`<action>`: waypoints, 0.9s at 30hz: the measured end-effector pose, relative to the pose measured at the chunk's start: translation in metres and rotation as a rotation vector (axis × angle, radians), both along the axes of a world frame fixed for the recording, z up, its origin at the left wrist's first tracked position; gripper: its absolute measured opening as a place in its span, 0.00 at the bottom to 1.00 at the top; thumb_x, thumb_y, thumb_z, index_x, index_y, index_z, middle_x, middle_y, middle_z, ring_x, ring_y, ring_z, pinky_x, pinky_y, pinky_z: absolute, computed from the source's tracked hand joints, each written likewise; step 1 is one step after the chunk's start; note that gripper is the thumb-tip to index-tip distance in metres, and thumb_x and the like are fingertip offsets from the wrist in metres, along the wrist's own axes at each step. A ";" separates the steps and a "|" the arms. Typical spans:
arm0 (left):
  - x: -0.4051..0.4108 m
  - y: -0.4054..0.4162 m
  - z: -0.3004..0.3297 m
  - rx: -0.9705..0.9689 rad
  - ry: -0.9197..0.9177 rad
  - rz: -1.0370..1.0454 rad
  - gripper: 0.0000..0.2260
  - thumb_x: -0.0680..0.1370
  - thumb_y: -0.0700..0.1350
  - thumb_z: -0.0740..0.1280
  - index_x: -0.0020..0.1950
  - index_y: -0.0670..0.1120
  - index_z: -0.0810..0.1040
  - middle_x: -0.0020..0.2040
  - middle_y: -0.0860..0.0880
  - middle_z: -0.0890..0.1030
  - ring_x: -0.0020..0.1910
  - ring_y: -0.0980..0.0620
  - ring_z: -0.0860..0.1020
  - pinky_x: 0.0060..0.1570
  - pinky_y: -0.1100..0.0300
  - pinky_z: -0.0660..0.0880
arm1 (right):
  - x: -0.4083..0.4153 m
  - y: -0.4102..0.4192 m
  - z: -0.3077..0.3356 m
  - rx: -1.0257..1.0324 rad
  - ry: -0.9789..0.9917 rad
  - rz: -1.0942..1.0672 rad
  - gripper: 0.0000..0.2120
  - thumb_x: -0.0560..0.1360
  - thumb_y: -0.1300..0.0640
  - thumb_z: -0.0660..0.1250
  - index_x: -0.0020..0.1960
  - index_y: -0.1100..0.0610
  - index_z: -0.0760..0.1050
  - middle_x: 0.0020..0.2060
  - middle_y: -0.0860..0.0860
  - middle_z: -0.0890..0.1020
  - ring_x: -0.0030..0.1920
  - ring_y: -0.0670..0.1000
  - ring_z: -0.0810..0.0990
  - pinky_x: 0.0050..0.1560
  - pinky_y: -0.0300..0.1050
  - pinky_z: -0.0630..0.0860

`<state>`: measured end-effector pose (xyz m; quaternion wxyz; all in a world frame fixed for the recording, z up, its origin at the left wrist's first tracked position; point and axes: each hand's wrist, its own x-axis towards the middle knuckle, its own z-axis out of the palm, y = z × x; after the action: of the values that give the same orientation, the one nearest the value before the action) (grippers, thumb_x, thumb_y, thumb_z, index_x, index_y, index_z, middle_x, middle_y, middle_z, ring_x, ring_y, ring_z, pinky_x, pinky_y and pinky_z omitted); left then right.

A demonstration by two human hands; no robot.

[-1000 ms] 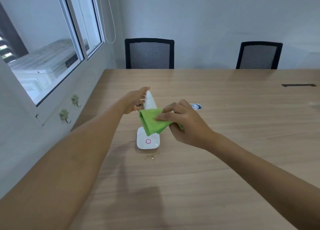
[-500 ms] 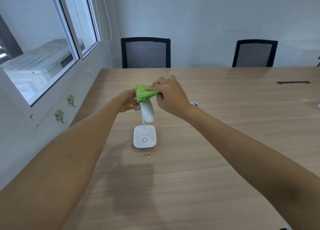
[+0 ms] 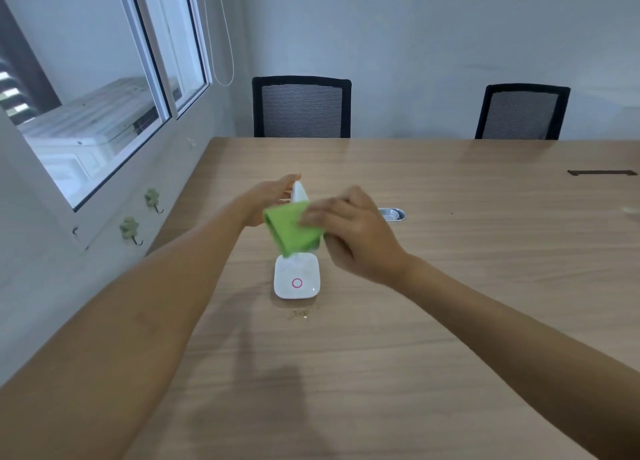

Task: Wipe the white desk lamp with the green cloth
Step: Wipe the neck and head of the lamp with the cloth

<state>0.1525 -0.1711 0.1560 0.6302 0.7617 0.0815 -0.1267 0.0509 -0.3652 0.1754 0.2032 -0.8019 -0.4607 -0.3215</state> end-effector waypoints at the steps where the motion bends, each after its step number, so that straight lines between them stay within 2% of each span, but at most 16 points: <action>1: 0.001 0.001 -0.001 0.013 -0.009 -0.025 0.21 0.77 0.51 0.62 0.68 0.45 0.70 0.53 0.47 0.76 0.45 0.50 0.75 0.44 0.58 0.73 | 0.011 0.003 0.004 0.023 0.038 -0.055 0.19 0.69 0.65 0.53 0.50 0.57 0.80 0.49 0.50 0.85 0.39 0.59 0.75 0.42 0.50 0.71; 3: 0.003 0.005 -0.004 0.000 0.011 -0.008 0.15 0.78 0.44 0.60 0.64 0.44 0.72 0.54 0.45 0.77 0.45 0.51 0.75 0.47 0.58 0.76 | 0.036 0.010 0.011 0.017 0.124 -0.168 0.22 0.67 0.63 0.50 0.50 0.56 0.80 0.48 0.50 0.85 0.40 0.60 0.76 0.42 0.50 0.69; 4: 0.001 0.006 -0.003 -0.023 0.021 -0.001 0.09 0.79 0.42 0.58 0.57 0.45 0.75 0.52 0.47 0.77 0.44 0.52 0.75 0.45 0.60 0.76 | 0.046 0.013 0.013 -0.001 0.181 -0.207 0.24 0.66 0.62 0.48 0.50 0.55 0.80 0.48 0.50 0.85 0.41 0.61 0.76 0.43 0.49 0.68; 6: -0.001 0.007 -0.003 -0.079 0.038 -0.029 0.10 0.80 0.42 0.55 0.49 0.50 0.75 0.47 0.50 0.76 0.43 0.53 0.73 0.41 0.64 0.74 | 0.059 0.018 0.010 -0.027 0.275 -0.232 0.27 0.65 0.59 0.46 0.51 0.53 0.80 0.48 0.50 0.85 0.43 0.61 0.77 0.44 0.47 0.66; 8: 0.000 0.008 -0.003 -0.114 0.039 -0.048 0.11 0.81 0.44 0.54 0.55 0.52 0.75 0.48 0.49 0.75 0.46 0.50 0.71 0.42 0.61 0.73 | 0.055 0.019 0.002 -0.028 0.293 -0.206 0.27 0.64 0.59 0.46 0.51 0.53 0.81 0.47 0.50 0.86 0.43 0.61 0.78 0.43 0.46 0.65; 10: -0.001 0.007 -0.001 -0.070 0.035 -0.036 0.13 0.80 0.49 0.57 0.64 0.51 0.72 0.51 0.47 0.77 0.49 0.48 0.73 0.45 0.58 0.72 | 0.037 0.016 -0.006 -0.004 0.233 -0.153 0.25 0.65 0.62 0.48 0.50 0.55 0.81 0.47 0.51 0.85 0.40 0.60 0.77 0.42 0.45 0.64; 13: 0.000 0.001 0.000 0.038 0.020 0.006 0.21 0.76 0.58 0.62 0.63 0.46 0.75 0.56 0.49 0.79 0.51 0.50 0.77 0.54 0.55 0.74 | 0.004 0.000 -0.020 0.067 0.055 -0.068 0.19 0.70 0.69 0.54 0.50 0.59 0.81 0.48 0.52 0.85 0.38 0.59 0.73 0.44 0.46 0.71; 17: 0.001 -0.004 0.001 -0.027 0.051 0.053 0.16 0.75 0.58 0.64 0.54 0.46 0.76 0.45 0.51 0.76 0.39 0.54 0.74 0.40 0.62 0.73 | -0.025 -0.025 -0.049 0.019 -0.147 -0.028 0.17 0.77 0.64 0.51 0.55 0.57 0.78 0.53 0.53 0.84 0.40 0.58 0.75 0.46 0.48 0.74; 20: 0.002 -0.003 0.002 -0.037 0.048 0.075 0.16 0.75 0.57 0.64 0.53 0.46 0.76 0.42 0.51 0.76 0.38 0.54 0.74 0.40 0.63 0.74 | -0.028 -0.032 -0.060 0.009 -0.276 -0.059 0.17 0.77 0.63 0.50 0.55 0.54 0.75 0.55 0.51 0.82 0.42 0.56 0.75 0.45 0.47 0.73; 23: -0.001 -0.004 0.005 -0.031 0.045 0.078 0.16 0.76 0.57 0.63 0.53 0.46 0.76 0.42 0.51 0.76 0.38 0.54 0.74 0.38 0.63 0.74 | -0.017 -0.029 -0.049 0.164 -0.262 -0.130 0.14 0.74 0.66 0.52 0.53 0.56 0.73 0.53 0.53 0.74 0.43 0.56 0.74 0.47 0.48 0.69; 25: -0.001 -0.005 0.004 -0.027 0.041 0.078 0.14 0.76 0.56 0.62 0.53 0.47 0.75 0.44 0.52 0.77 0.39 0.55 0.75 0.37 0.64 0.74 | -0.006 -0.023 -0.035 0.225 -0.198 -0.177 0.14 0.71 0.67 0.55 0.52 0.57 0.73 0.50 0.55 0.76 0.43 0.58 0.74 0.47 0.48 0.68; 27: -0.002 -0.004 0.004 -0.044 0.036 0.073 0.11 0.77 0.55 0.61 0.52 0.48 0.74 0.47 0.52 0.77 0.42 0.55 0.75 0.40 0.63 0.74 | 0.004 -0.016 -0.024 0.201 -0.119 -0.198 0.14 0.69 0.68 0.57 0.51 0.57 0.73 0.47 0.58 0.81 0.42 0.60 0.75 0.45 0.50 0.71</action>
<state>0.1505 -0.1753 0.1603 0.6495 0.7417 0.1178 -0.1193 0.0551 -0.3813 0.1518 0.2220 -0.7988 -0.3561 -0.4311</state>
